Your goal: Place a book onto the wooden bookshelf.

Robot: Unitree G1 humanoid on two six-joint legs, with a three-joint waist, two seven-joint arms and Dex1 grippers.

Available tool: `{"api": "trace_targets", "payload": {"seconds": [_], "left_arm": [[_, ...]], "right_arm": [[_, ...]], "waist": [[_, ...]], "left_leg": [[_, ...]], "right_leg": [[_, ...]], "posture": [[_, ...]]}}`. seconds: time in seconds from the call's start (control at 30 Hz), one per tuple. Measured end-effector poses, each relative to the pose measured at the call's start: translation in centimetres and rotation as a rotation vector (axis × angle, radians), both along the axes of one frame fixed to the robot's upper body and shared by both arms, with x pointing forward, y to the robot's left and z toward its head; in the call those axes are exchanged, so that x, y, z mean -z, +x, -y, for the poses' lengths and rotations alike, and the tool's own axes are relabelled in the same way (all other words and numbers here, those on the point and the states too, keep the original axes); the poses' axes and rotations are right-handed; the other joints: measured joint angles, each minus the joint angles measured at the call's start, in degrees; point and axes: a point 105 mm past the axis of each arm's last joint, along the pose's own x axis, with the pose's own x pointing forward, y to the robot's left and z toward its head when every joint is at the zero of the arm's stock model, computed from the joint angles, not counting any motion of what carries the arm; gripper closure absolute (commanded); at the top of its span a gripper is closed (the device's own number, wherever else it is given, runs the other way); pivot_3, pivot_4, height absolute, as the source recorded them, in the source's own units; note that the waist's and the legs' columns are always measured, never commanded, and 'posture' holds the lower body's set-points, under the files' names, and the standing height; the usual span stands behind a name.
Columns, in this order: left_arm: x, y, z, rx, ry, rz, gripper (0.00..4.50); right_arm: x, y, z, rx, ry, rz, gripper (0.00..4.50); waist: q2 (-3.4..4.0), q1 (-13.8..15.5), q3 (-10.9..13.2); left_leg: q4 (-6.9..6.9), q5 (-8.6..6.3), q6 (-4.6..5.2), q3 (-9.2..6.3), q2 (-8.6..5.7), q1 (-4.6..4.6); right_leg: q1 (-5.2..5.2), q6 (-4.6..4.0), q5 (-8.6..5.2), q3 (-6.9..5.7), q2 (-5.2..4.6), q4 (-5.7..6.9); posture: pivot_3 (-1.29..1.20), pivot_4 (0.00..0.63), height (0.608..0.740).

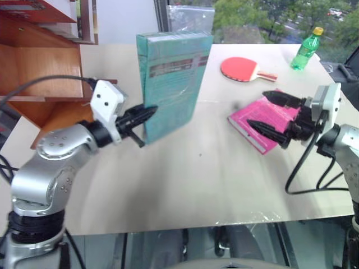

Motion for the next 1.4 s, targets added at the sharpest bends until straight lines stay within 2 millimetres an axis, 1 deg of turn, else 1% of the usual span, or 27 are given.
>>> {"api": "trace_targets", "payload": {"seconds": [0.03, 0.07, 0.1, 0.13, 0.17, 0.3, 0.4, 0.43, 0.5, 0.57, 0.63, 0.7, 0.73, 0.8, 0.9, 1.0, 1.1, 1.27, 1.3, 1.4], "left_arm": [[-0.6, -0.2, -0.6, 0.012, 0.078, 0.076, 4.46], [-1.7, -0.4, -1.7, 0.010, 0.173, 0.164, 4.46], [-2.0, -0.5, -2.1, 0.004, 0.193, 0.187, 4.46], [-3.0, -0.6, -3.1, -0.010, 0.259, 0.254, 4.46], [-3.6, -0.7, -3.6, -0.014, 0.303, 0.293, 4.46], [-5.4, -1.6, -3.2, 0.051, 0.463, 0.414, 4.46], [-6.6, -2.1, -3.5, 0.063, 0.565, 0.449, 4.46], [-7.0, -2.4, -3.7, 0.062, 0.617, 0.454, 4.46], [-7.8, -2.7, -4.9, 0.033, 0.683, 0.460, 4.46], [-8.3, -2.9, -6.8, -0.019, 0.725, 0.452, 4.46], [-8.2, -3.2, -9.0, -0.064, 0.761, 0.428, 4.46], [-8.0, -3.3, -10.1, -0.077, 0.787, 0.403, 4.46], [-7.9, -3.7, -11.0, -0.082, 0.818, 0.370, 4.46], [-8.7, -4.5, -12.5, -0.116, 0.853, 0.325, 4.46], [-9.8, -5.4, -13.2, -0.133, 0.889, 0.324, 4.46], [-10.4, -6.1, -14.5, -0.163, 0.915, 0.293, 4.46], [-10.3, -6.5, -15.7, -0.178, 0.925, 0.233, 4.46], [-10.1, -7.6, -18.5, -0.236, 0.939, 0.127, 4.46], [-10.0, -7.7, -19.4, -0.260, 0.952, 0.099, 4.46], [-9.7, -8.0, -21.1, -0.316, 0.984, 0.052, 4.46]], "right_arm": [[0.1, 0.2, -0.1, -0.011, 0.007, 0.002, 0.00], [0.2, 0.4, -0.1, -0.023, 0.020, 0.001, 0.00], [0.2, 0.5, -0.1, -0.027, 0.025, 0.000, 0.00], [0.1, 0.6, -0.2, -0.043, 0.045, 0.003, 0.00], [-0.1, 0.6, -0.3, -0.056, 0.059, 0.012, 0.00], [-1.5, 0.1, -1.1, -0.132, 0.122, 0.078, 0.00], [-1.4, 0.0, -1.2, -0.155, 0.142, 0.081, 0.00], [-1.3, -0.2, -1.3, -0.172, 0.154, 0.081, 0.00], [-1.1, -0.6, -1.4, -0.203, 0.164, 0.084, 0.00], [-1.0, -0.7, -1.5, -0.213, 0.168, 0.092, 0.00], [-1.0, -0.7, -1.5, -0.219, 0.174, 0.099, 0.00], [-0.9, -0.7, -1.6, -0.227, 0.176, 0.103, 0.00], [-0.8, -0.6, -1.6, -0.234, 0.174, 0.102, 0.00], [-0.6, -0.5, -1.5, -0.241, 0.173, 0.099, 0.00], [-0.3, -0.4, -1.4, -0.246, 0.172, 0.094, 0.00], [-0.3, -0.4, -1.4, -0.254, 0.171, 0.099, 0.00], [-0.3, -0.4, -1.4, -0.265, 0.171, 0.108, 0.00], [-0.1, -0.5, -1.7, -0.291, 0.161, 0.104, 0.00], [-0.1, -0.6, -1.7, -0.293, 0.161, 0.104, 0.00], [-0.3, -0.8, -2.1, -0.309, 0.154, 0.114, 0.00]], "waist": [[0.00, 0.00, 0.01], [0.05, -0.02, 0.04], [0.07, -0.02, 0.05], [0.10, -0.07, 0.07], [0.14, -0.10, 0.09], [0.13, -0.05, 0.10], [0.15, -0.17, 0.12], [0.18, -0.19, 0.13], [0.27, -0.31, 0.19], [0.36, -0.49, 0.24], [0.37, -0.51, 0.25], [0.37, -0.41, 0.25], [0.34, -0.39, 0.26], [0.32, -0.35, 0.27], [0.33, -0.22, 0.28], [0.33, -0.30, 0.28], [0.33, -0.36, 0.28], [0.33, -0.40, 0.28], [0.33, -0.40, 0.28], [0.32, -0.41, 0.27]], "left_leg": [[-0.01, 0.00, 0.00, 0.00, 0.01, -0.03], [-0.01, 0.00, 0.00, -0.01, 0.01, -0.14], [-0.01, 0.00, 0.01, 0.01, 0.01, -0.15], [-0.02, -0.01, 0.02, 0.03, 0.02, -0.19], [-0.02, -0.01, 0.02, 0.04, 0.02, -0.26], [-0.02, -0.02, 0.04, -0.01, 0.02, -0.36], [-0.02, -0.02, 0.04, 0.02, 0.04, -0.36], [-0.03, -0.02, 0.04, 0.05, 0.04, -0.34], [-0.04, -0.02, 0.04, 0.10, 0.06, -0.32], [-0.07, -0.02, 0.04, 0.19, 0.07, -0.31], [-0.08, -0.02, 0.04, 0.25, 0.10, -0.32], [-0.08, -0.02, 0.04, 0.27, 0.10, -0.33], [-0.07, -0.02, 0.04, 0.29, 0.10, -0.34], [-0.07, -0.03, 0.05, 0.33, 0.10, -0.36], [-0.07, -0.04, 0.07, 0.36, 0.09, -0.37], [-0.07, -0.04, 0.07, 0.39, 0.12, -0.36], [-0.07, -0.04, 0.07, 0.48, 0.14, -0.35], [-0.07, -0.04, 0.07, 0.66, 0.14, -0.35], [-0.07, -0.04, 0.07, 0.72, 0.14, -0.35], [-0.07, -0.04, 0.07, 0.78, 0.14, -0.36]], "right_leg": [[-0.03, 0.00, 0.00, -0.02, 0.00, -0.01], [-0.10, -0.01, 0.01, -0.05, 0.00, -0.05], [-0.11, -0.01, 0.01, -0.06, -0.01, -0.06], [-0.14, 0.00, 0.01, -0.05, -0.02, -0.07], [-0.18, 0.01, 0.02, -0.08, -0.04, -0.10], [-0.20, 0.01, 0.02, -0.21, -0.06, -0.11], [-0.20, 0.02, 0.02, -0.30, -0.05, -0.10], [-0.22, 0.02, 0.01, -0.33, -0.05, -0.09], [-0.24, 0.03, 0.01, -0.33, -0.02, -0.07], [-0.34, 0.04, 0.00, -0.28, 0.00, 0.00], [-0.40, 0.04, 0.00, -0.26, 0.01, 0.07], [-0.41, 0.05, 0.00, -0.27, 0.00, 0.06], [-0.41, 0.05, 0.00, -0.26, 0.00, 0.06], [-0.42, 0.06, -0.01, -0.25, -0.01, 0.03], [-0.42, 0.06, -0.01, -0.25, -0.03, 0.01], [-0.43, 0.11, -0.04, -0.25, 0.01, 0.05], [-0.45, 0.13, -0.05, -0.23, 0.02, 0.08], [-0.53, 0.13, -0.05, -0.13, 0.03, 0.12], [-0.53, 0.13, -0.06, -0.13, 0.03, 0.12], [-0.54, 0.13, -0.06, -0.13, 0.03, 0.13]], "posture": [[0.00, 0.150, 0.740], [0.00, 0.150, 0.740], [0.00, 0.150, 0.740], [0.00, 0.150, 0.740], [0.00, 0.150, 0.740], [0.00, 0.150, 0.740], [0.00, 0.150, 0.740], [0.00, 0.150, 0.740], [0.00, 0.150, 0.740], [0.00, 0.150, 0.740], [0.00, 0.150, 0.740], [0.00, 0.150, 0.740], [0.00, 0.150, 0.740], [0.00, 0.150, 0.740], [0.00, 0.150, 0.740], [0.00, 0.150, 0.740], [0.00, 0.150, 0.740], [0.00, 0.150, 0.740], [0.00, 0.150, 0.740], [0.00, 0.150, 0.740]]}}
